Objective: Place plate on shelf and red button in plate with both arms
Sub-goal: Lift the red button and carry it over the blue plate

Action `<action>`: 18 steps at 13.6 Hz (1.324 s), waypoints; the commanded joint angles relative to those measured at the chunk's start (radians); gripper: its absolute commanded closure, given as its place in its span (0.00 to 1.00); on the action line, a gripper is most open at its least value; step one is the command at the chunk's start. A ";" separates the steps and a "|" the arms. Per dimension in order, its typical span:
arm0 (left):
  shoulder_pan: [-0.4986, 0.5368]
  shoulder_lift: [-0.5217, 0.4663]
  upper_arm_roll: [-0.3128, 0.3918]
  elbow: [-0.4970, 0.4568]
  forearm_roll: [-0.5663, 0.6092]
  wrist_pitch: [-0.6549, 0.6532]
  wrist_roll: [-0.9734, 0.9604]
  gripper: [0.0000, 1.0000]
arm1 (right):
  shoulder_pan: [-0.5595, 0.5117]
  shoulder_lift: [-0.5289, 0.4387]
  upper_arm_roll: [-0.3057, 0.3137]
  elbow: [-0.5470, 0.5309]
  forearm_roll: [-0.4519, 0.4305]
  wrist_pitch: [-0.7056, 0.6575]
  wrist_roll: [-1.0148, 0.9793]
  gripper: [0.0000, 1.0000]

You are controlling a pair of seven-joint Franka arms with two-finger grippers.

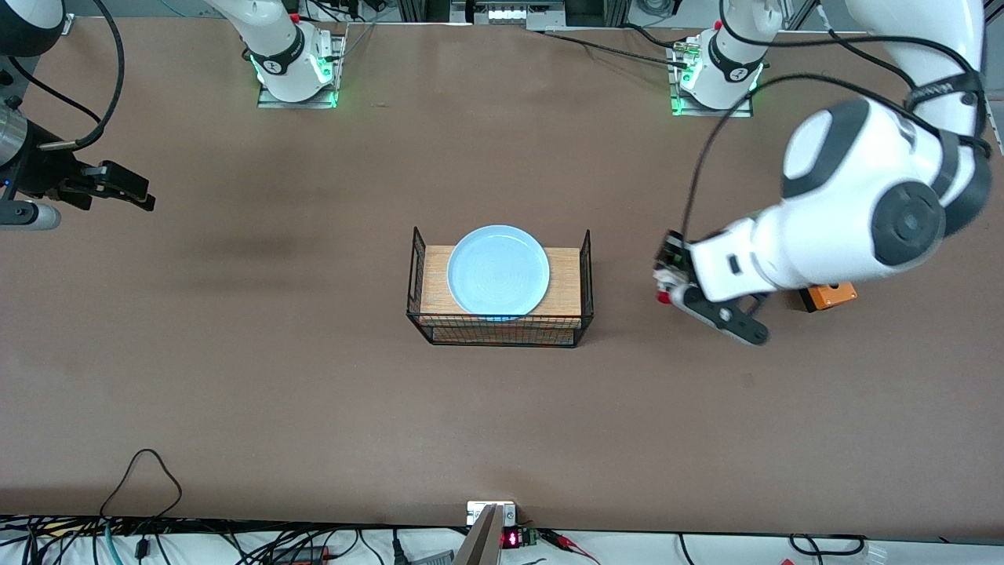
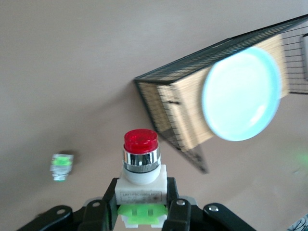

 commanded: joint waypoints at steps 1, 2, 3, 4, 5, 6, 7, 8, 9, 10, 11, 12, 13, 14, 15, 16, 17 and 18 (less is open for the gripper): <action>-0.162 0.017 0.019 0.036 0.017 0.043 -0.193 0.91 | 0.003 -0.007 -0.001 0.019 -0.008 -0.021 -0.011 0.00; -0.202 0.023 0.019 0.039 0.046 0.054 -0.269 0.91 | 0.003 -0.007 -0.001 0.019 -0.008 -0.021 -0.011 0.00; -0.217 0.023 0.015 0.038 0.055 0.083 -0.310 0.91 | 0.005 -0.007 0.000 0.019 -0.008 -0.021 -0.011 0.00; -0.242 0.036 0.016 0.036 0.059 0.115 -0.334 0.91 | 0.005 -0.007 0.000 0.019 -0.008 -0.021 -0.011 0.00; -0.266 0.053 0.019 0.035 0.060 0.144 -0.354 0.91 | 0.006 -0.007 -0.001 0.019 -0.008 -0.022 -0.011 0.00; -0.289 0.073 0.021 0.032 0.083 0.188 -0.383 0.91 | 0.010 -0.007 0.000 0.019 -0.008 -0.022 -0.012 0.00; -0.302 0.088 0.018 0.026 0.117 0.222 -0.407 0.91 | 0.011 -0.007 0.000 0.019 -0.008 -0.022 -0.011 0.00; -0.320 0.117 0.016 0.025 0.132 0.254 -0.437 0.91 | 0.011 -0.005 -0.001 0.019 -0.008 -0.022 -0.012 0.00; -0.342 0.145 0.019 0.024 0.135 0.282 -0.469 0.90 | 0.011 -0.007 -0.001 0.019 -0.008 -0.022 -0.012 0.00; -0.361 0.165 0.027 0.022 0.141 0.304 -0.491 0.90 | 0.011 -0.005 -0.001 0.019 -0.008 -0.022 -0.012 0.00; -0.365 0.179 0.032 0.022 0.173 0.308 -0.494 0.89 | 0.011 -0.005 0.000 0.019 -0.008 -0.022 -0.012 0.00; -0.366 0.190 0.030 0.022 0.201 0.308 -0.496 0.89 | 0.011 -0.007 0.000 0.019 -0.008 -0.022 -0.012 0.00; -0.374 0.204 0.030 0.021 0.220 0.308 -0.494 0.88 | 0.011 -0.007 0.000 0.019 -0.008 -0.022 -0.012 0.00; -0.389 0.216 0.032 0.016 0.236 0.310 -0.496 0.88 | 0.011 -0.007 0.000 0.019 -0.008 -0.022 -0.012 0.00; -0.391 0.224 0.030 0.006 0.262 0.318 -0.496 0.87 | 0.011 -0.005 -0.001 0.019 -0.008 -0.022 -0.012 0.00; -0.391 0.231 0.030 0.004 0.269 0.333 -0.496 0.86 | 0.011 -0.007 -0.001 0.019 -0.008 -0.021 -0.012 0.00; -0.391 0.239 0.030 0.002 0.269 0.339 -0.496 0.82 | 0.011 -0.005 -0.001 0.019 -0.008 -0.022 -0.012 0.00; -0.391 0.242 0.030 0.002 0.267 0.339 -0.496 0.64 | 0.011 -0.005 -0.001 0.019 -0.008 -0.022 -0.012 0.00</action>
